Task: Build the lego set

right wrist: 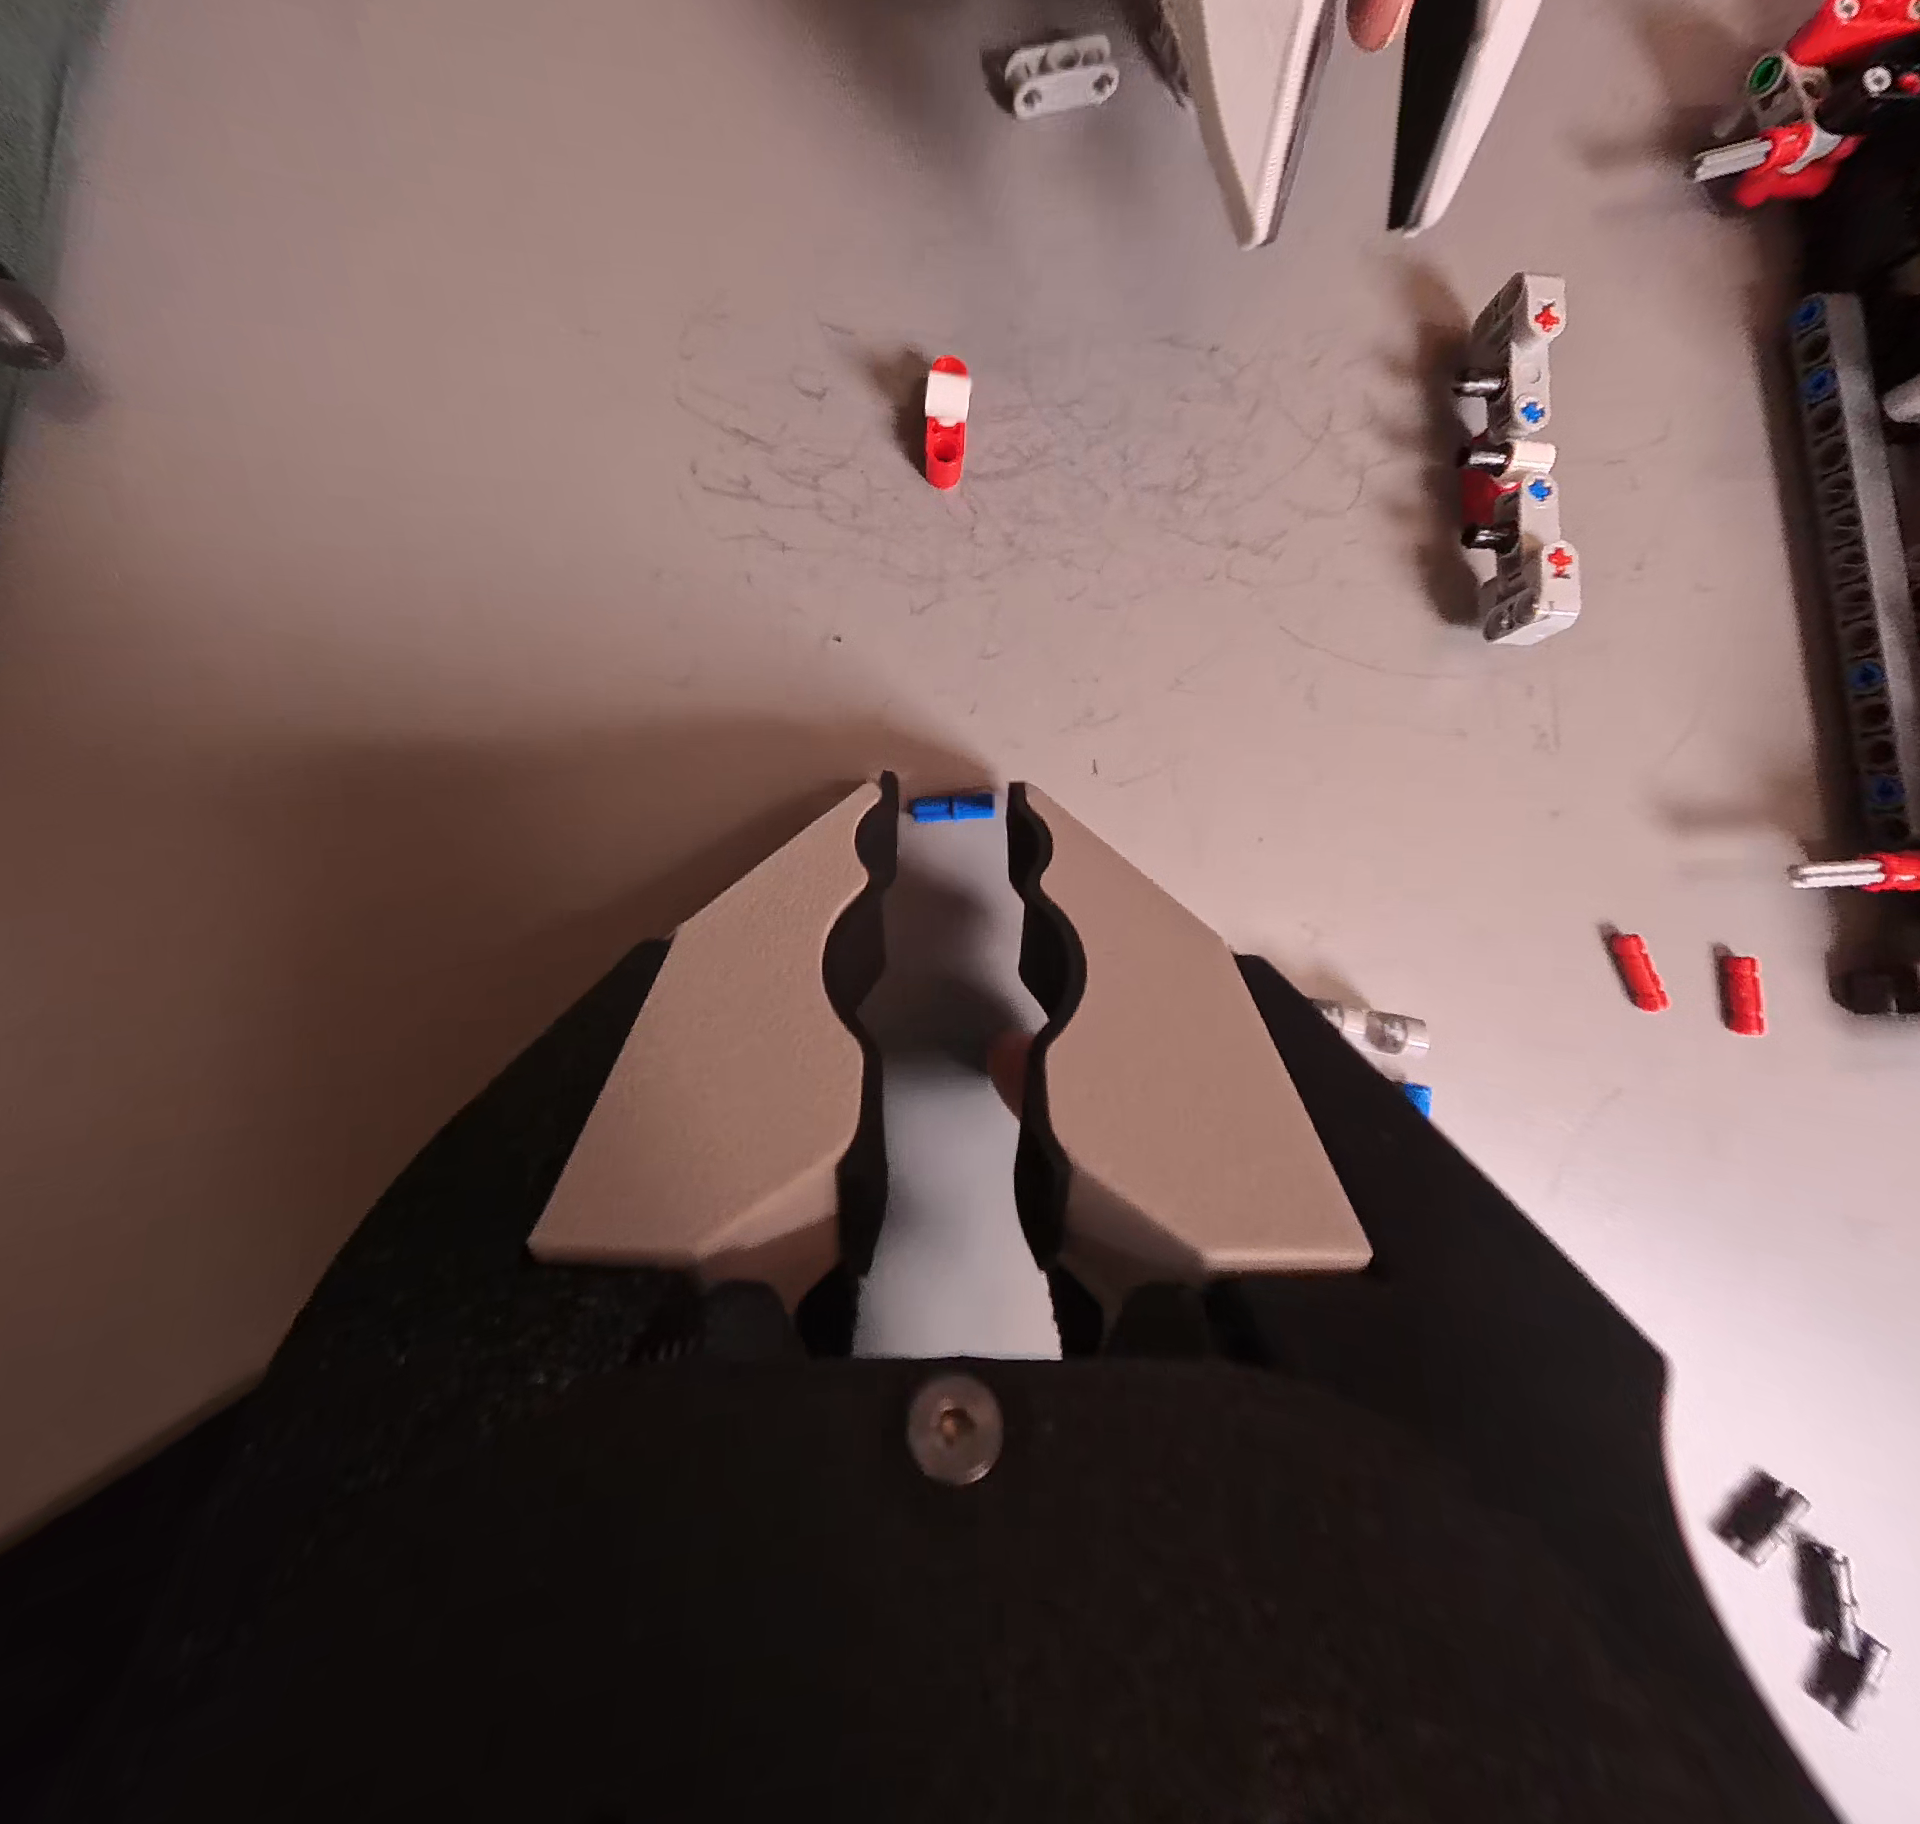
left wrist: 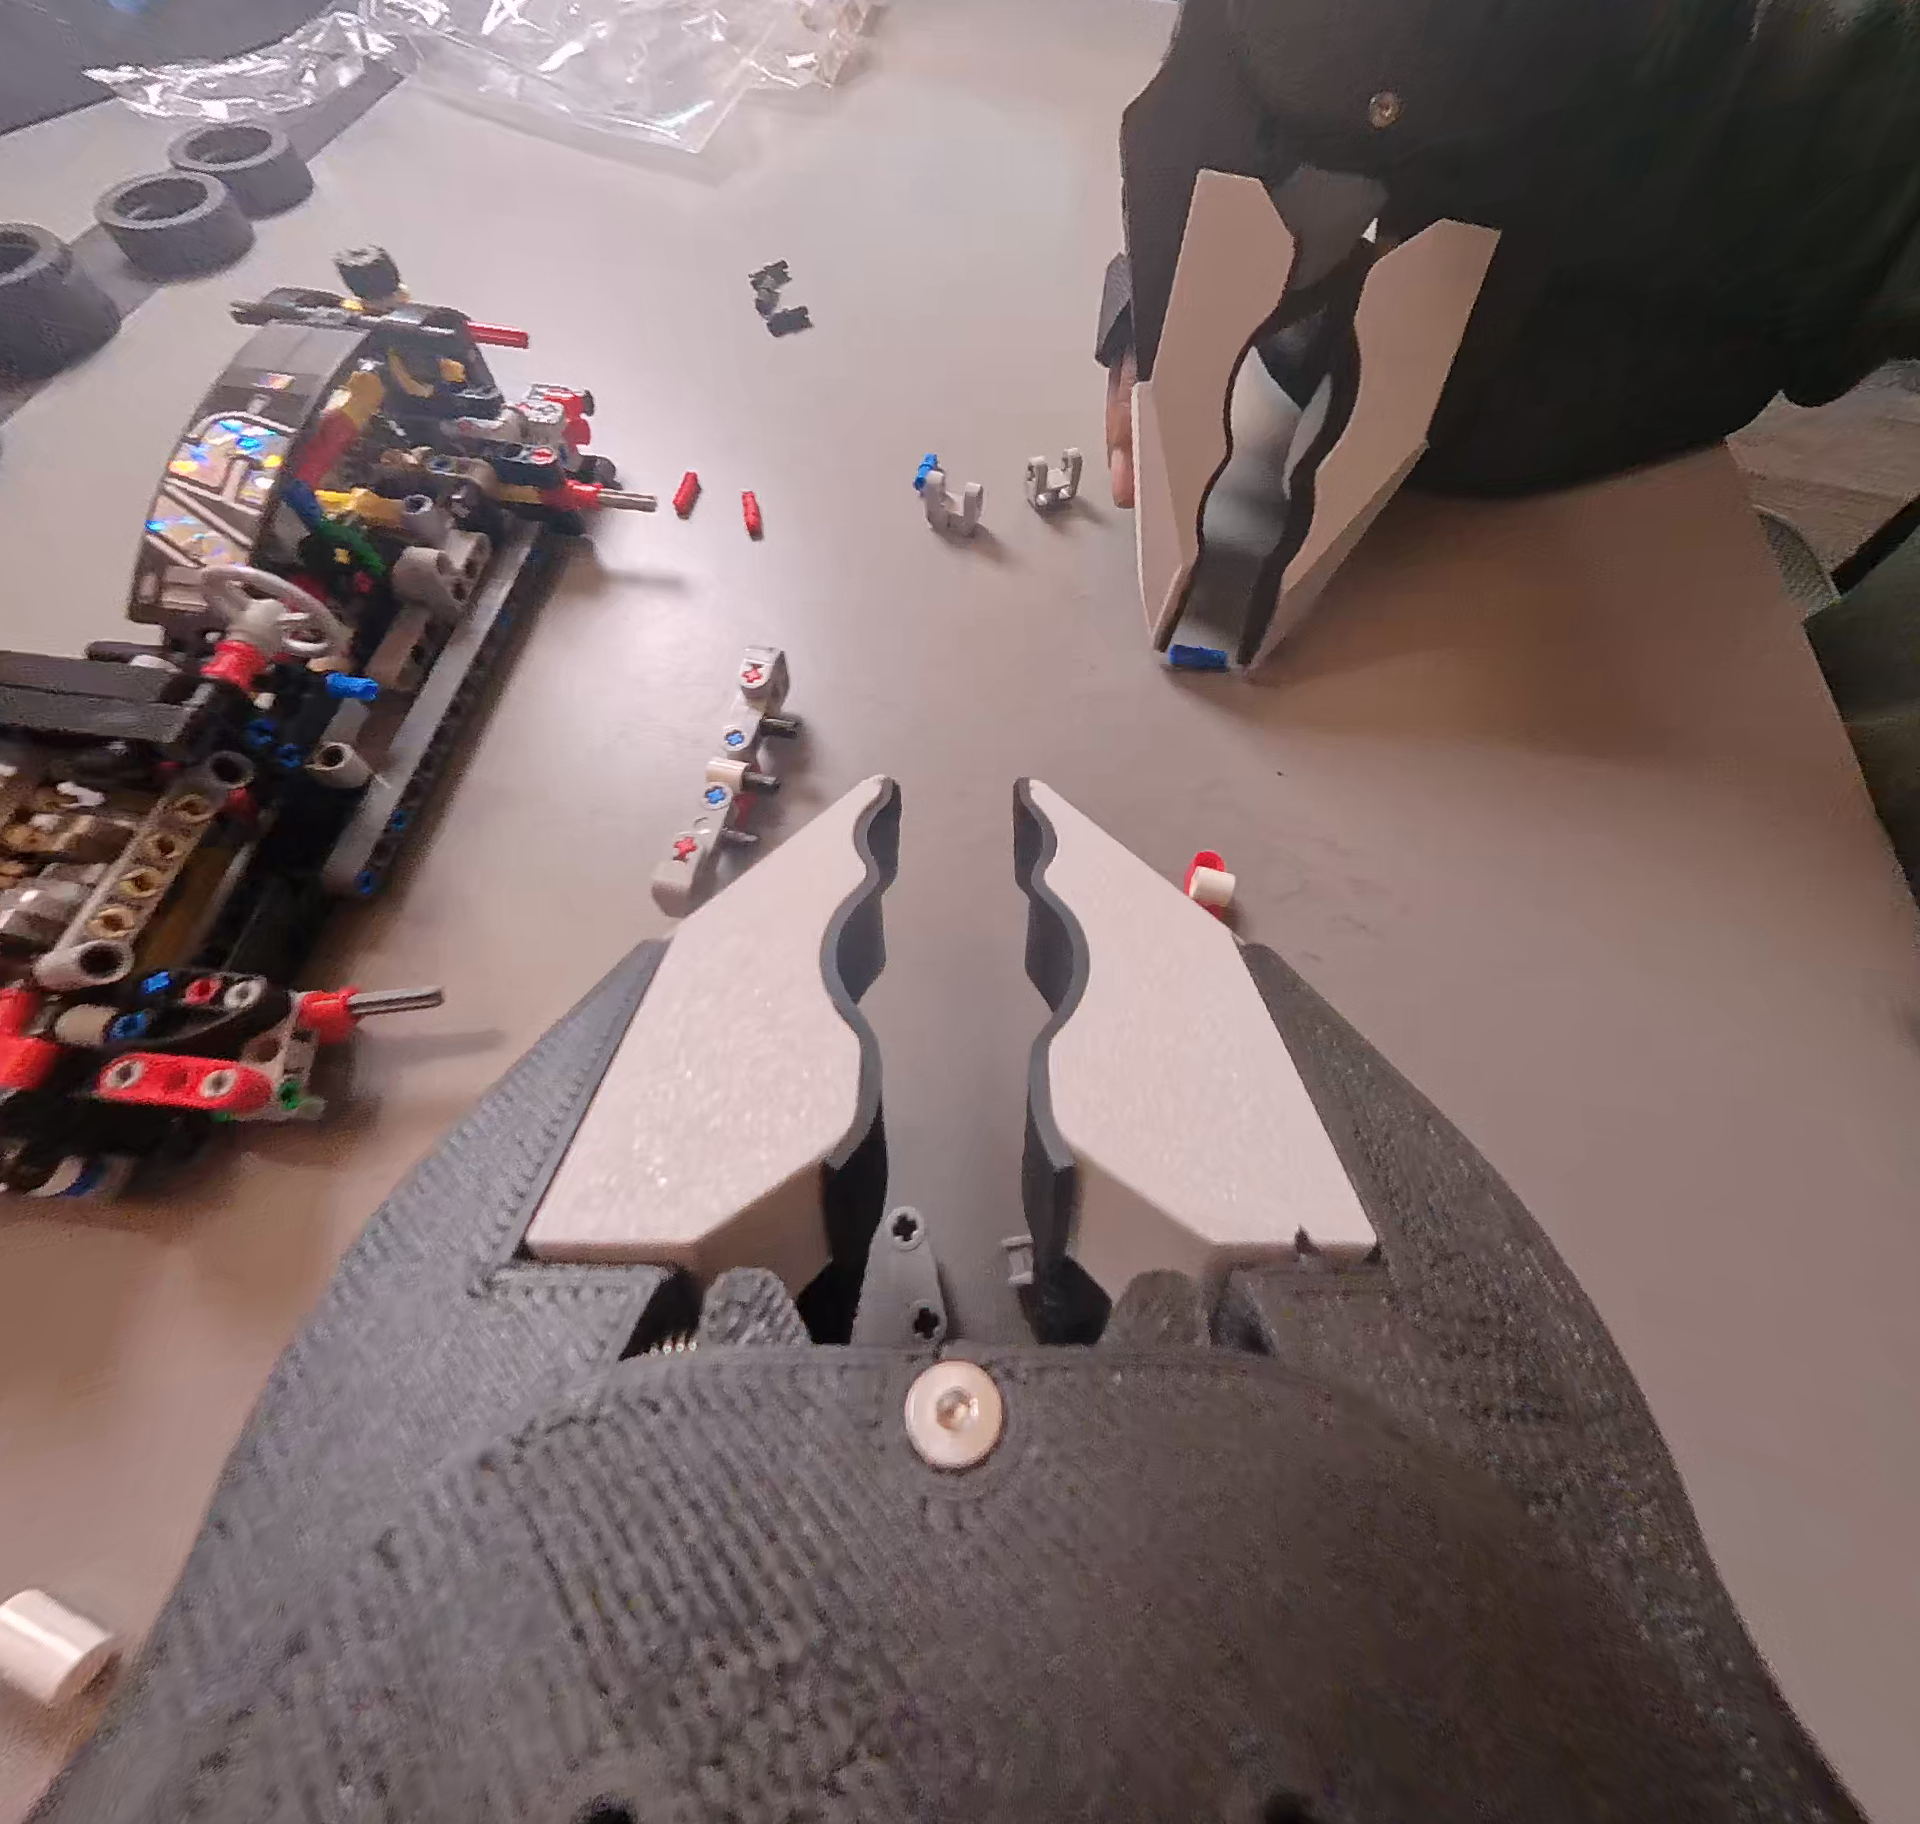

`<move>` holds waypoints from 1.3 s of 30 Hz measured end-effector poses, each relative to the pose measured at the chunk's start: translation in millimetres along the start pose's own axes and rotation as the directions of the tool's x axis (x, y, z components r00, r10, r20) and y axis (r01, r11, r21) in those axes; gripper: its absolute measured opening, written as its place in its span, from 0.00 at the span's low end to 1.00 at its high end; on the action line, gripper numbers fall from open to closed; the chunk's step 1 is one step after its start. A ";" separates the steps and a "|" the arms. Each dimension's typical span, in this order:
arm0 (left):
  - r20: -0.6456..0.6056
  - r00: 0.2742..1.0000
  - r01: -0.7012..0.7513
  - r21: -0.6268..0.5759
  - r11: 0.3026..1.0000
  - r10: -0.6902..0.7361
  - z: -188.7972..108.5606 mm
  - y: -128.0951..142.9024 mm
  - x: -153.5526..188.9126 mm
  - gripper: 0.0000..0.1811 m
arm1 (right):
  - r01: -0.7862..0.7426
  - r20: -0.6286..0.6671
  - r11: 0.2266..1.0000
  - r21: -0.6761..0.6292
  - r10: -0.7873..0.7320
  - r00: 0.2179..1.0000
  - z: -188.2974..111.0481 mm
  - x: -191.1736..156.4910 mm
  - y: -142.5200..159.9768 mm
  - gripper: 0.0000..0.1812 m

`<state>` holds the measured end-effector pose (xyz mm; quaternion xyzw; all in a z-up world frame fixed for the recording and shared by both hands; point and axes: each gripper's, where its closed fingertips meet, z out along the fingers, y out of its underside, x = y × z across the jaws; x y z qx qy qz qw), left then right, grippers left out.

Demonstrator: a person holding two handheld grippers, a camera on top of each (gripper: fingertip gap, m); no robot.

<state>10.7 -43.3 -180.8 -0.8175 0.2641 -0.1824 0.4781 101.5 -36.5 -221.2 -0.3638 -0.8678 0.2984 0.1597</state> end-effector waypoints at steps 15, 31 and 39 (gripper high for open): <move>0.238 0.967 0.094 -0.003 0.996 -0.091 -90.3 28.1 -74.0 0.00 | -0.083 -0.337 0.811 0.579 0.331 0.882 -96.8 98.8 -35.1 0.00; -0.005 0.997 -0.080 -0.284 0.956 0.081 -37.1 66.6 -6.8 0.03 | -0.055 -0.302 0.914 0.402 0.189 0.934 -65.8 77.7 -18.9 0.03; -0.188 0.968 -0.203 -0.211 0.956 0.164 20.7 22.6 47.5 0.03 | -0.030 0.007 0.993 0.115 0.029 1.000 -21.8 6.7 4.0 0.02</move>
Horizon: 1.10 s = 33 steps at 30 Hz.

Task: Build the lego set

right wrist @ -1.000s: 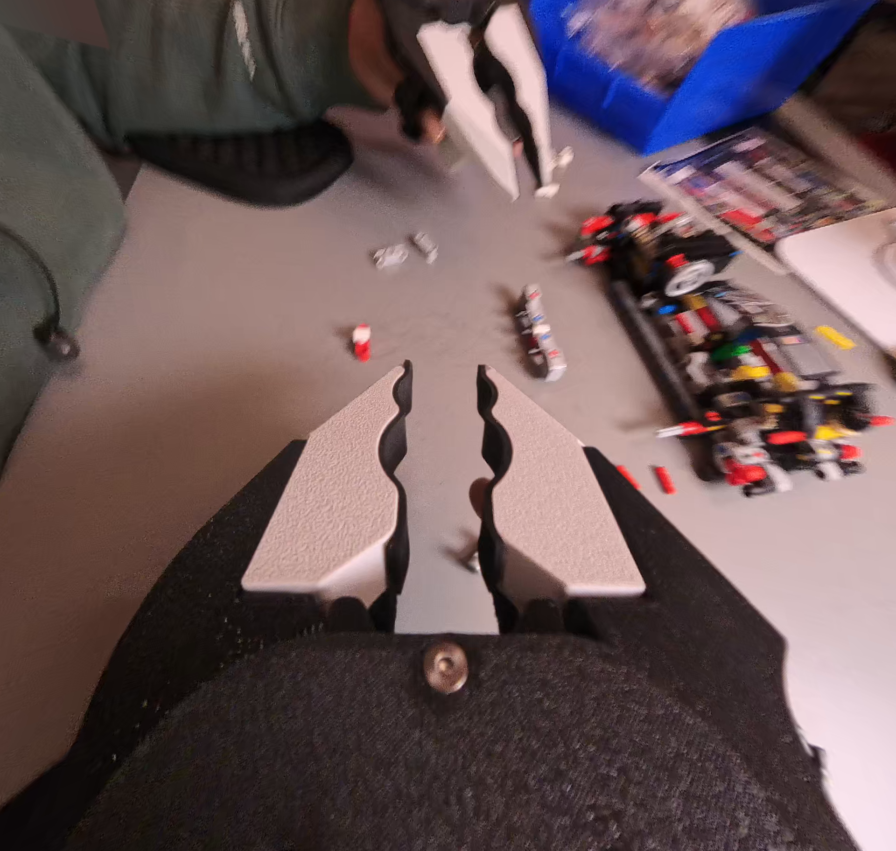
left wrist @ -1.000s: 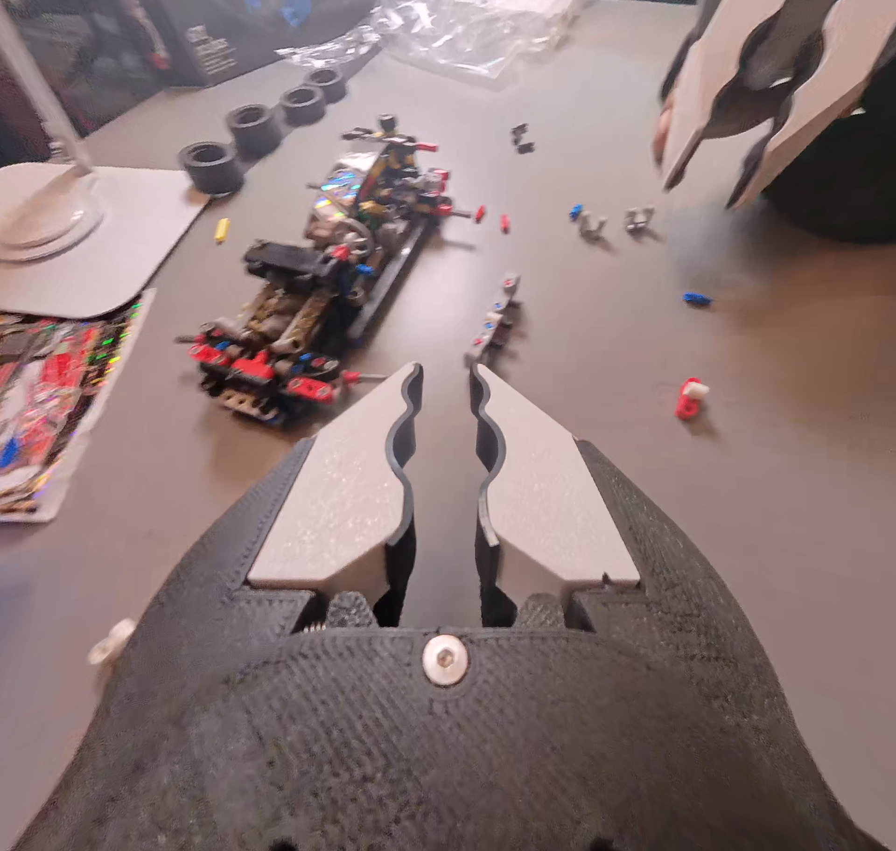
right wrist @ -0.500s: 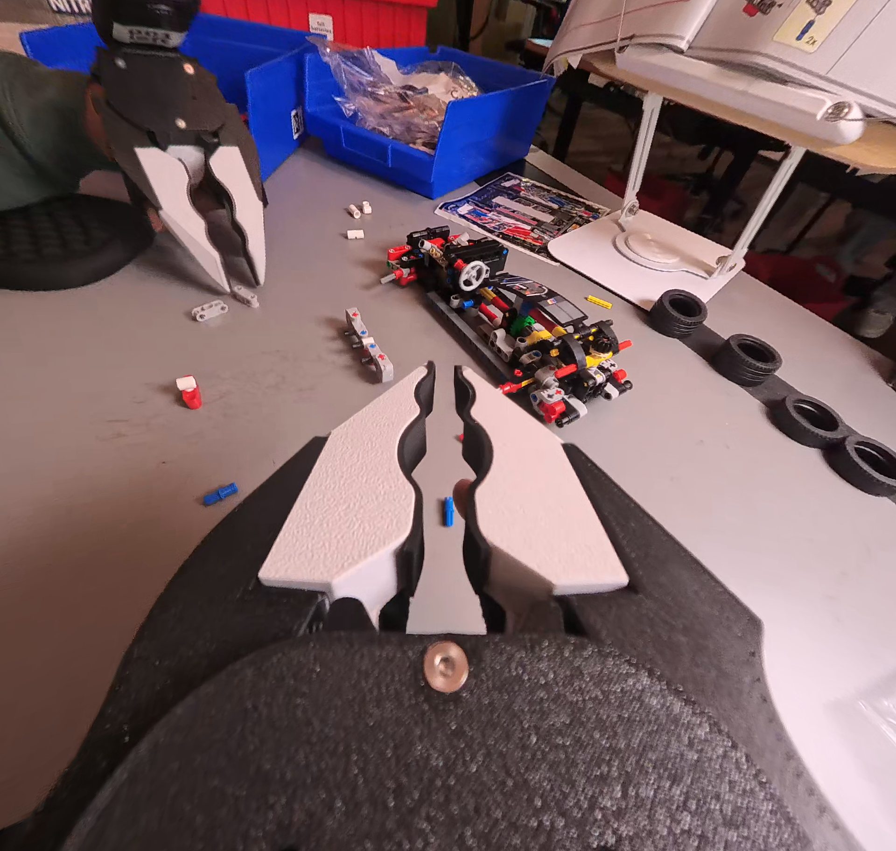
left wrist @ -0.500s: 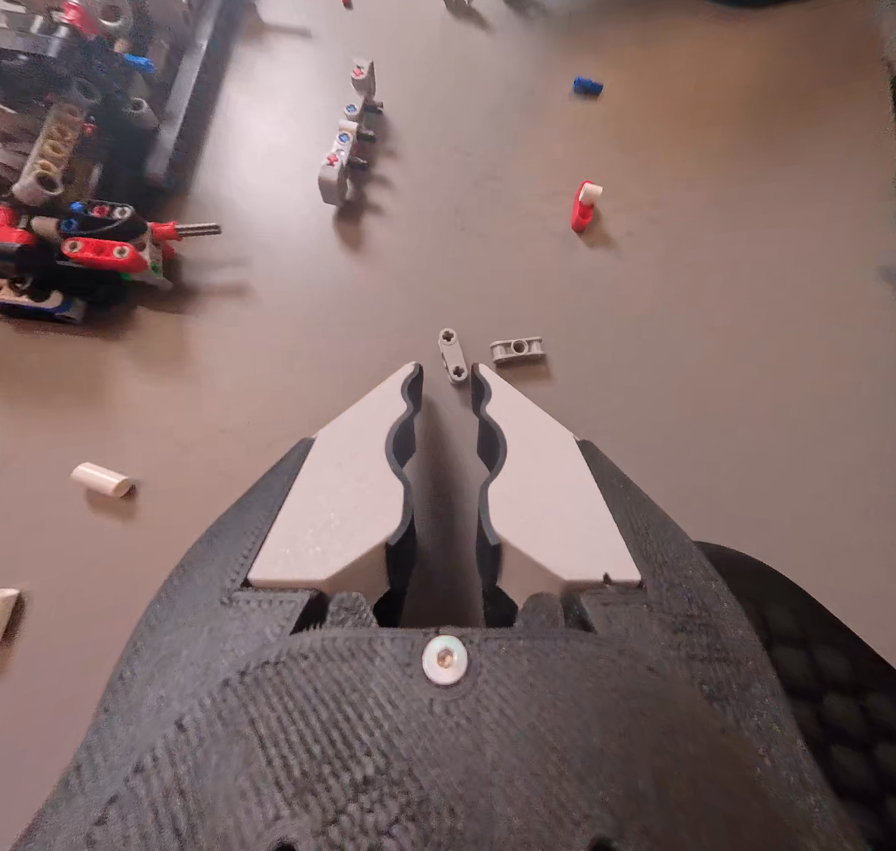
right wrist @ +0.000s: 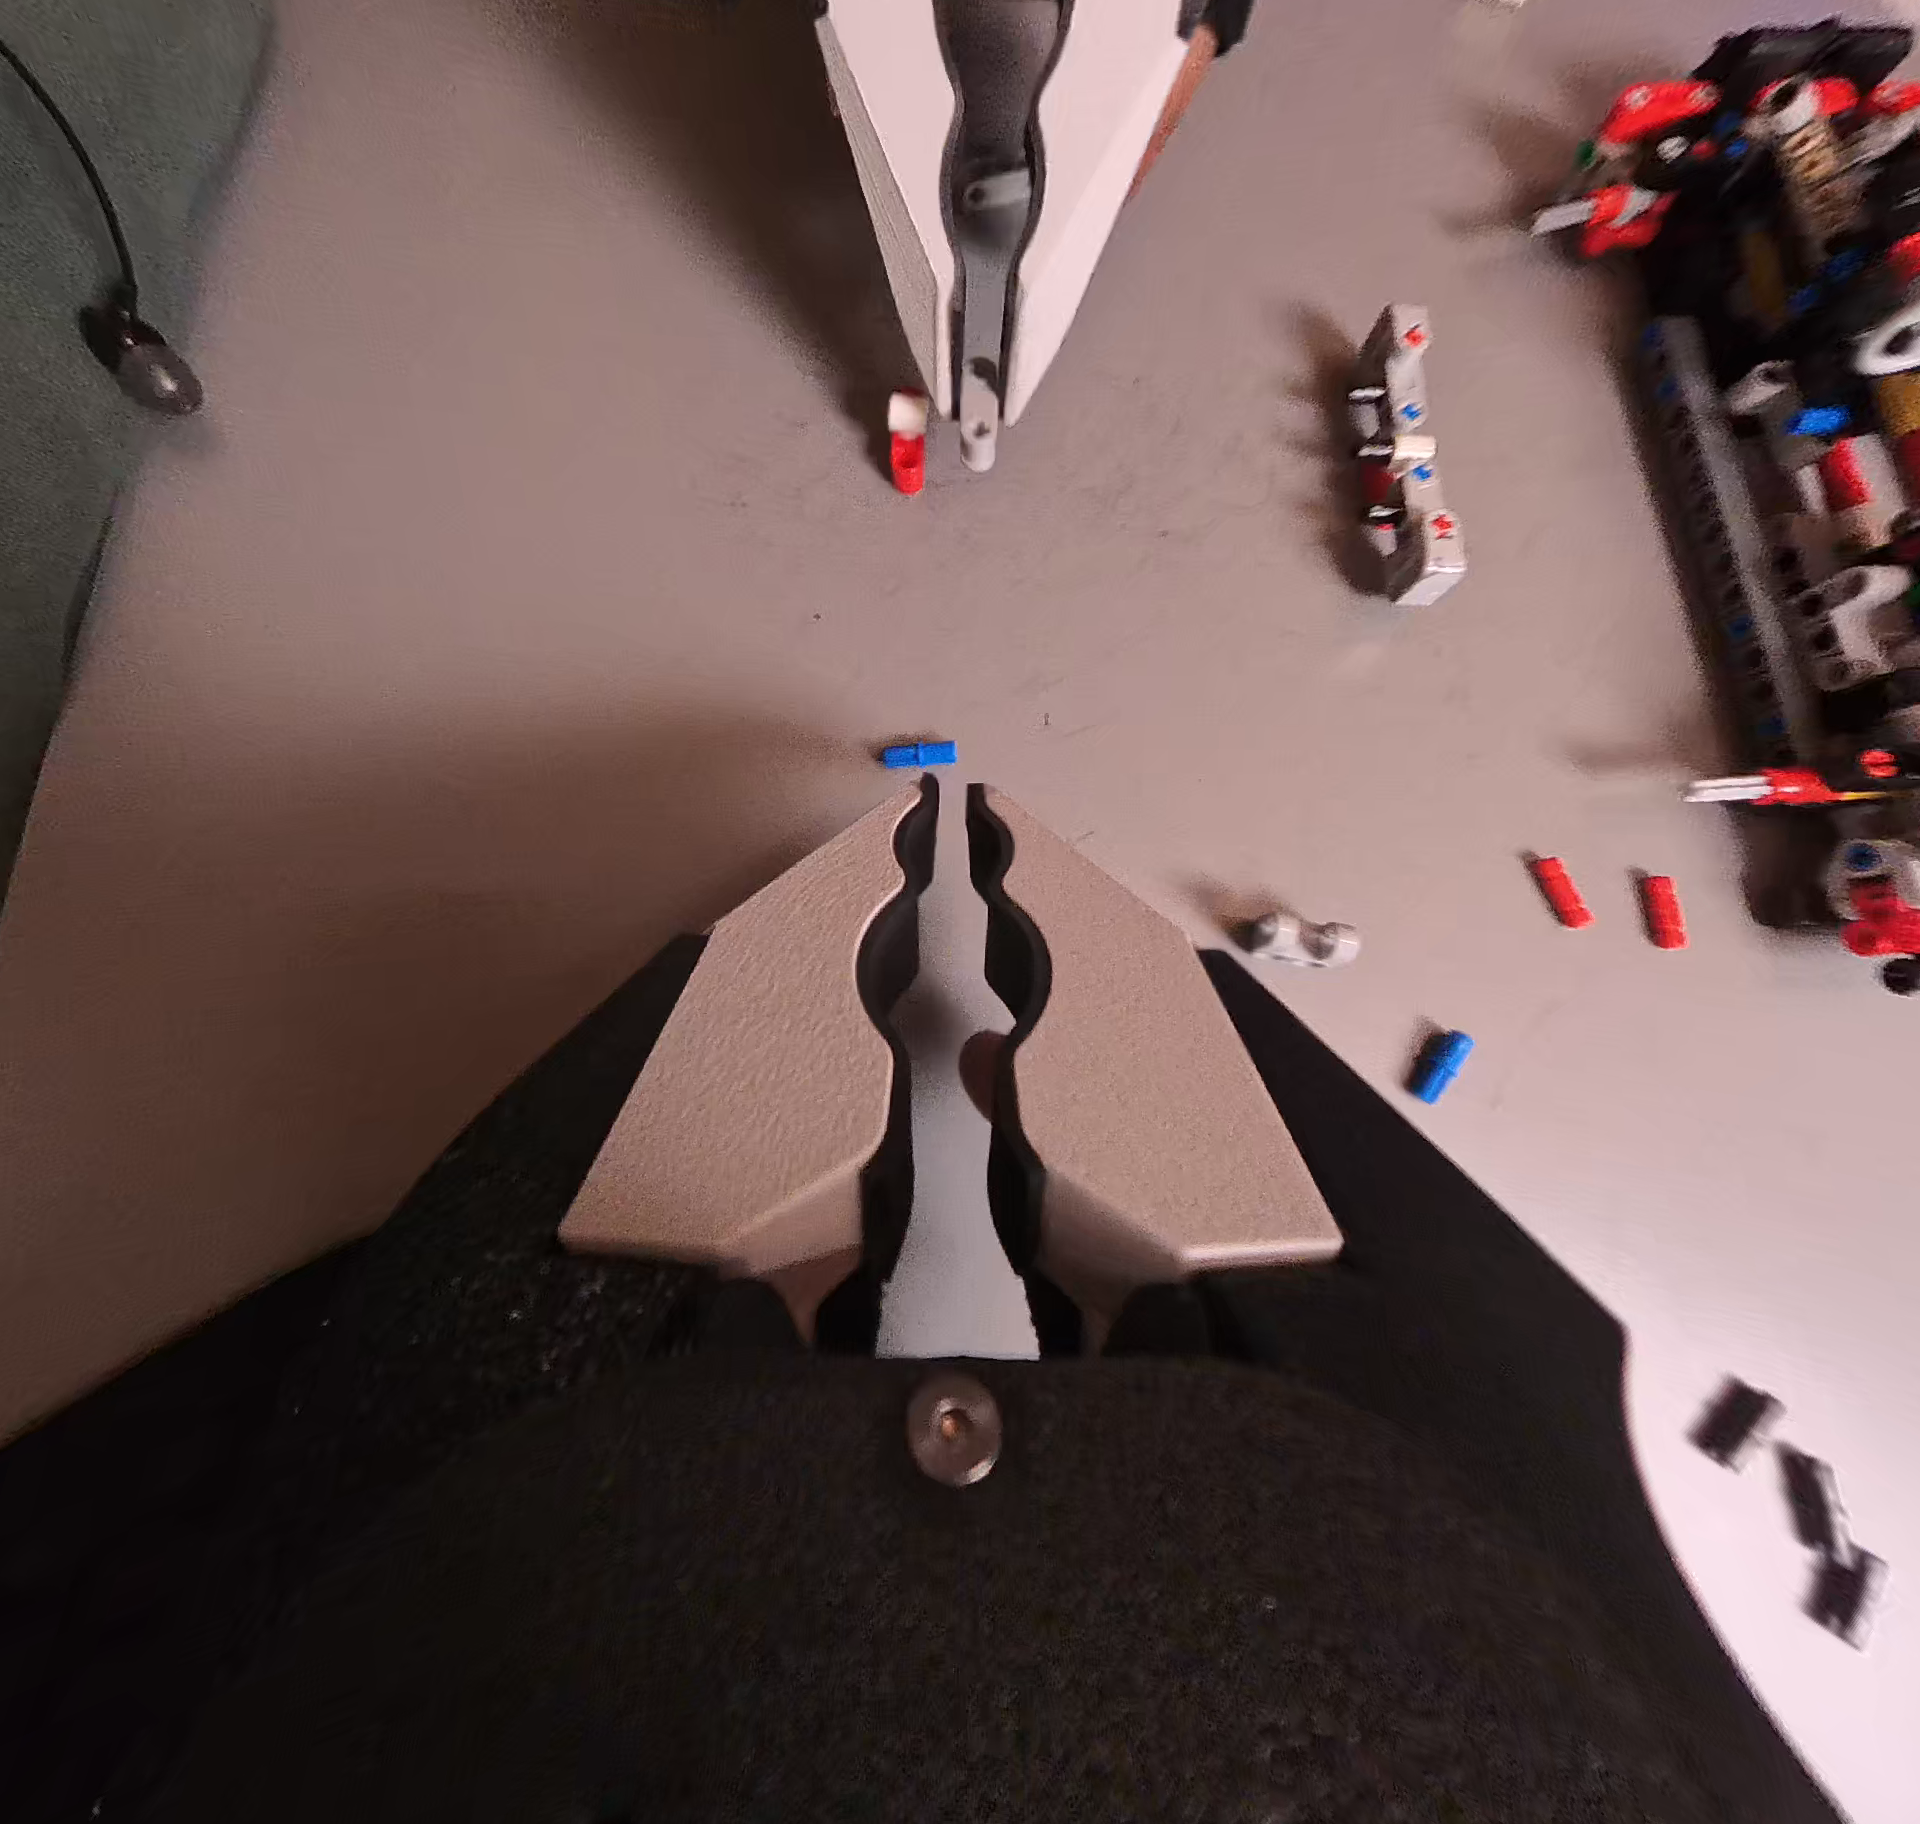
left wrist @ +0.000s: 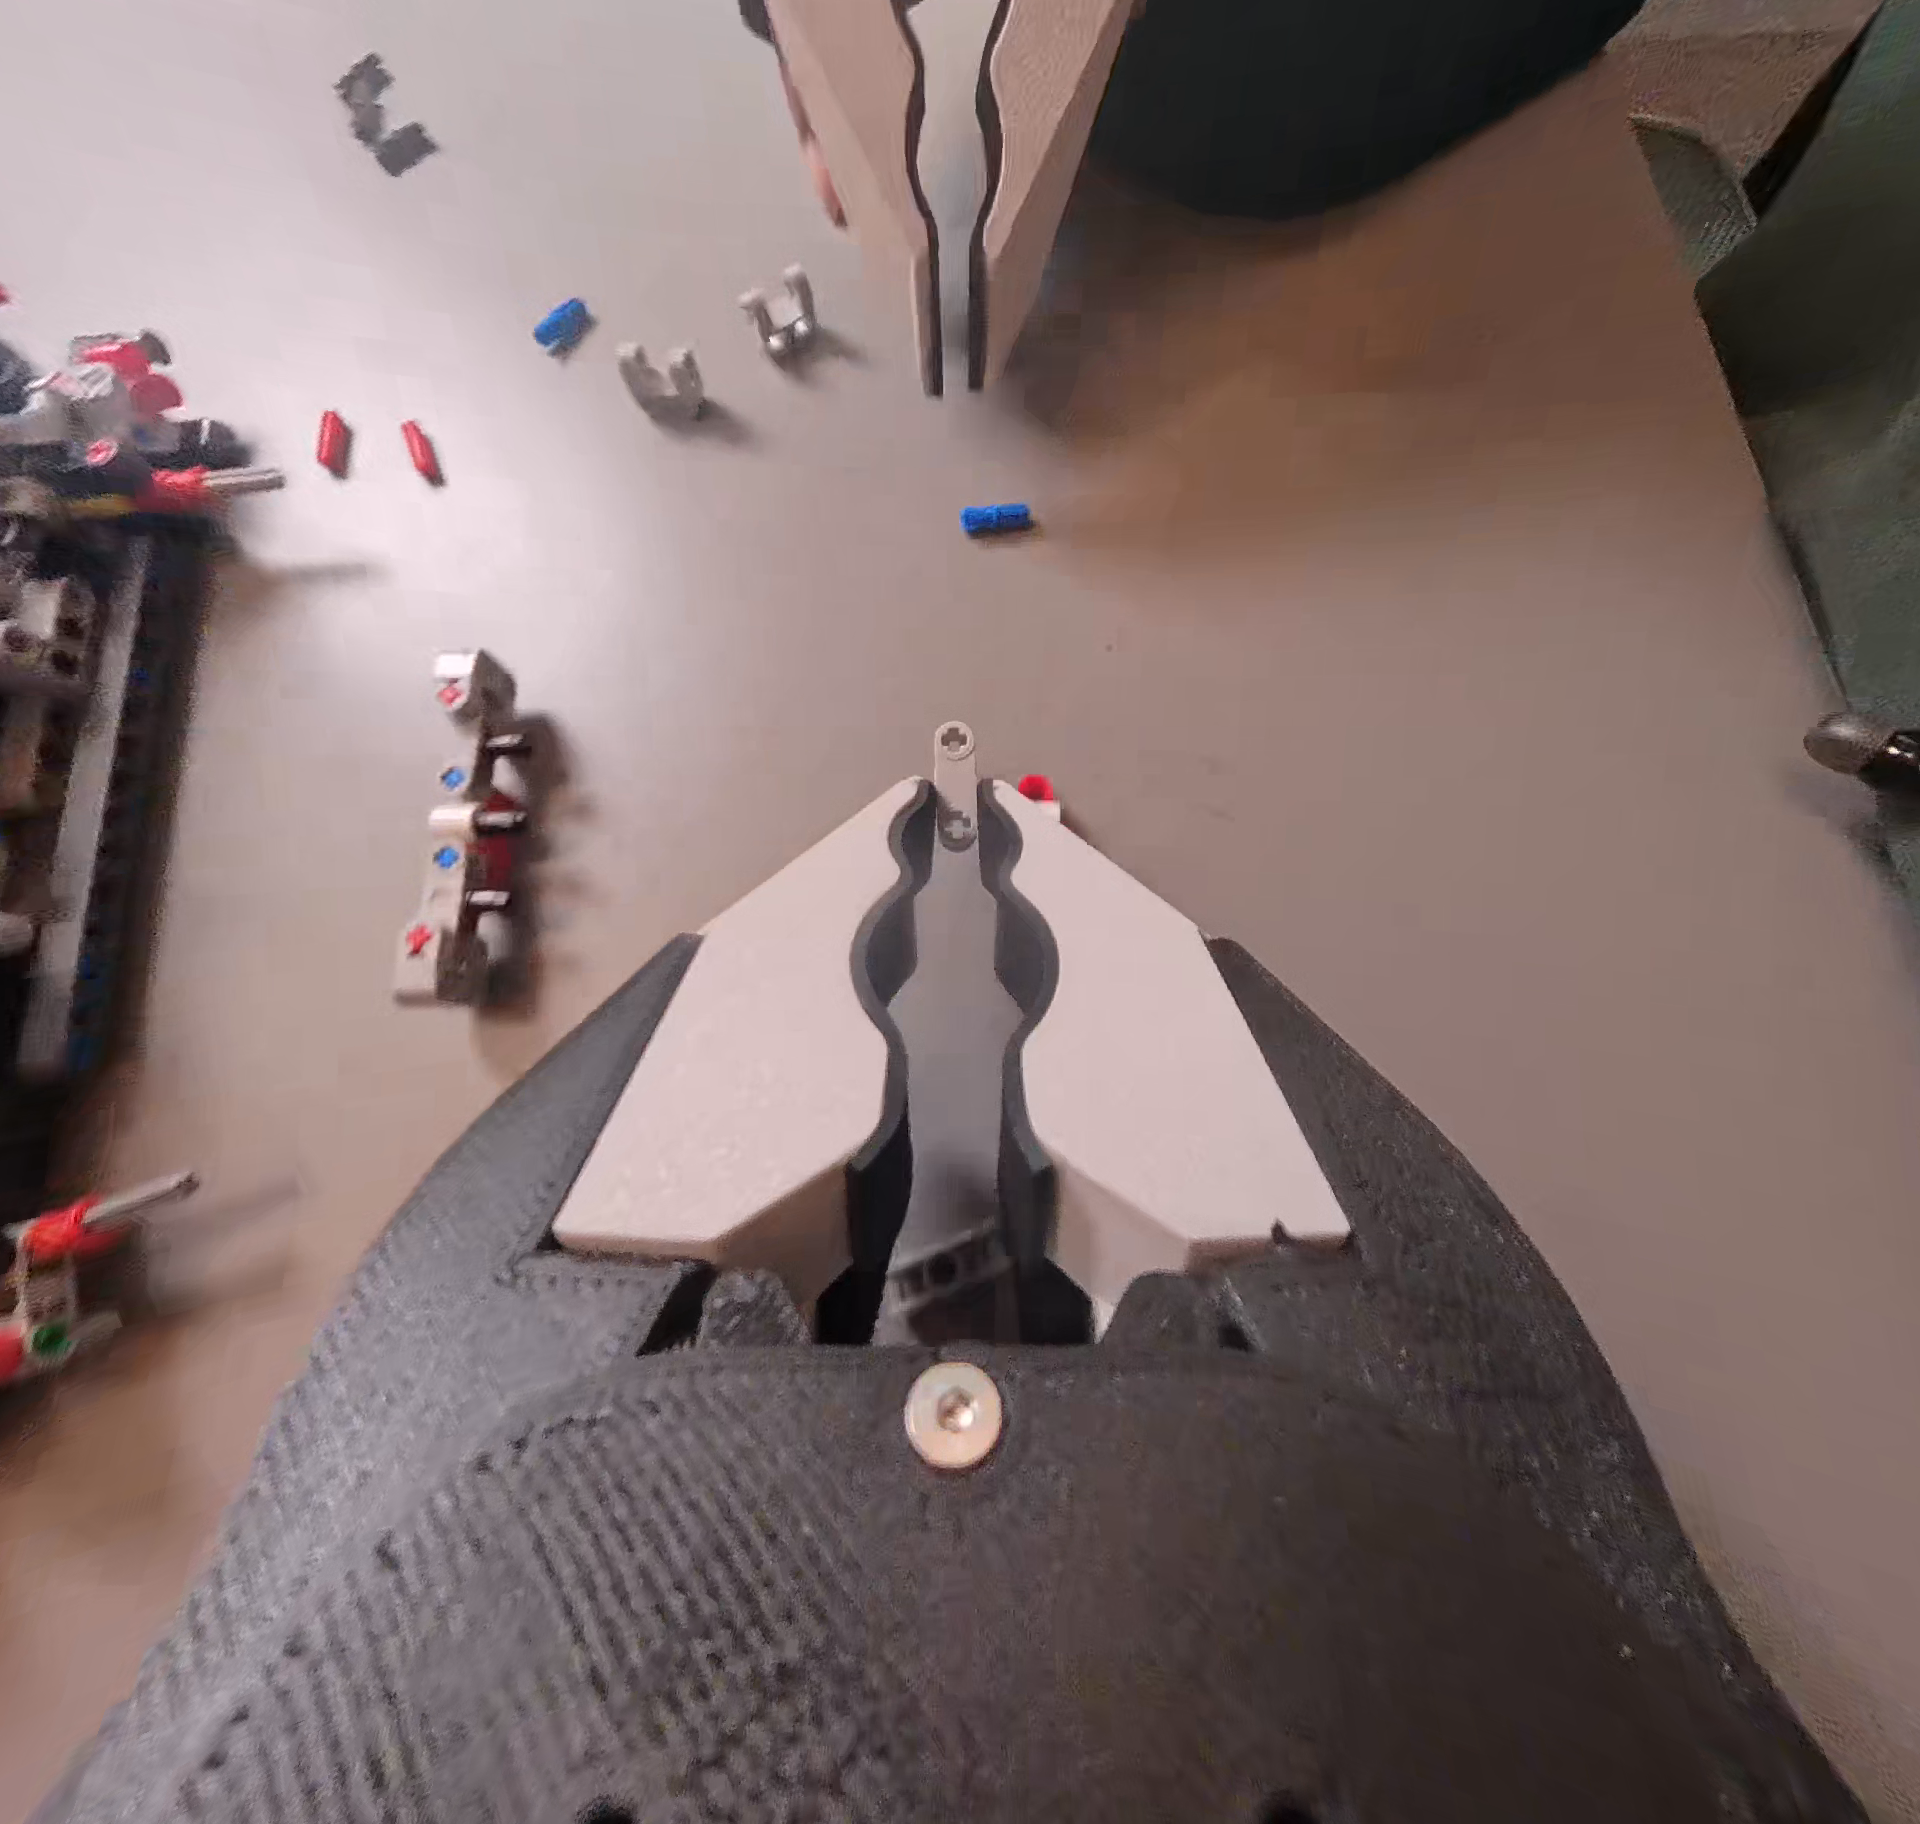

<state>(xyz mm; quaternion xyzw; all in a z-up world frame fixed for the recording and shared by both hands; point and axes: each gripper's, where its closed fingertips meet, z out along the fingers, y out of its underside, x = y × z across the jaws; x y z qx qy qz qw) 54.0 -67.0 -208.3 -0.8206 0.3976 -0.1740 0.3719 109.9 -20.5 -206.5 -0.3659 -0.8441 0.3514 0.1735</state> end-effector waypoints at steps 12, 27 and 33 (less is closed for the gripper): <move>-0.049 0.999 -0.025 -0.070 0.997 0.022 38.4 -12.4 10.2 0.03 | -0.085 0.001 0.987 -0.135 0.086 0.996 21.5 -6.3 3.3 0.07; -0.178 0.930 0.355 0.221 0.908 -0.321 5.2 -37.4 0.7 0.10 | 0.017 -0.112 0.994 0.109 -0.004 0.994 9.1 9.9 -37.4 0.03; -0.242 0.888 0.454 0.338 0.824 -0.390 -6.1 -55.9 -5.8 0.14 | 0.053 -0.210 0.943 0.329 0.018 0.977 -8.8 23.0 -75.0 0.03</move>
